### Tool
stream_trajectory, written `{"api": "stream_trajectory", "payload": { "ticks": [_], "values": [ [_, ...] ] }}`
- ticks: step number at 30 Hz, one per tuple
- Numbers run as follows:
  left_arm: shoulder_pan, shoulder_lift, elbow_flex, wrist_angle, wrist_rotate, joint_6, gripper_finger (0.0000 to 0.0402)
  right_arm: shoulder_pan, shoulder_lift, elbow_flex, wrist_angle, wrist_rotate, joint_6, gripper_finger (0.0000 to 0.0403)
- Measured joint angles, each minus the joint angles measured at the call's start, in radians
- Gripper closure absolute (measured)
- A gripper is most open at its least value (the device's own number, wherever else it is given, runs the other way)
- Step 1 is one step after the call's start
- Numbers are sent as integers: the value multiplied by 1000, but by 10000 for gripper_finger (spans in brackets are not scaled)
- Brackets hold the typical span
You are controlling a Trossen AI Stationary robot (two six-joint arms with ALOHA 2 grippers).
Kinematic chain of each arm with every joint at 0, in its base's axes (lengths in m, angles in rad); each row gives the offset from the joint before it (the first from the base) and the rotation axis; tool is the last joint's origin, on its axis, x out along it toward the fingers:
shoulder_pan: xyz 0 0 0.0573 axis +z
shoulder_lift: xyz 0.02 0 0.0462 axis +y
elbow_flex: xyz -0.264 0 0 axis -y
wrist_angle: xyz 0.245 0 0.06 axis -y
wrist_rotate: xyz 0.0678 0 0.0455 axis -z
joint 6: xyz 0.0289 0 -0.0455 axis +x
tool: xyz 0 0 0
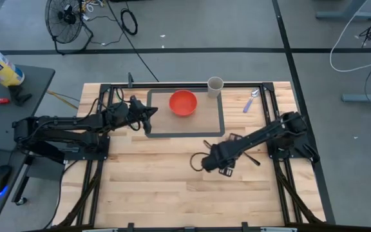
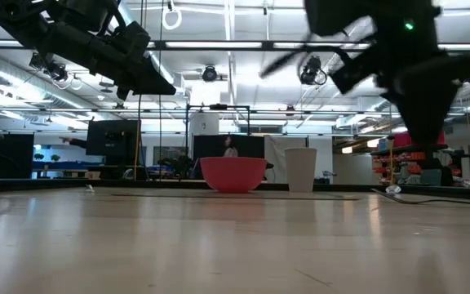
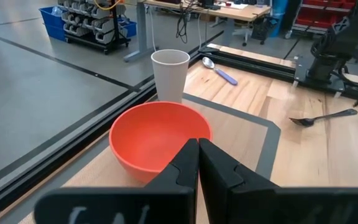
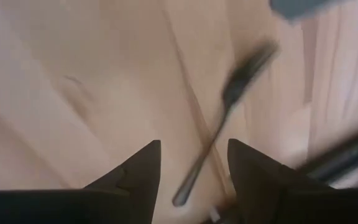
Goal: Pick & Place Utensil
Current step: Put the black fork in the orange bowl on the transparent mat
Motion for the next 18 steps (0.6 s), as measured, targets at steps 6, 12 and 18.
{"api": "stream_trajectory", "payload": {
  "ticks": [6,12,18],
  "values": [
    [0,0,0,1,0,-1,388,-10,-106,-208,143,0,155,224],
    [0,0,0,2,0,-2,388,-61,-230,-402,359,0,215,251],
    [0,0,0,7,0,-2,387,-116,-254,-537,428,-4,227,277]
  ]
}}
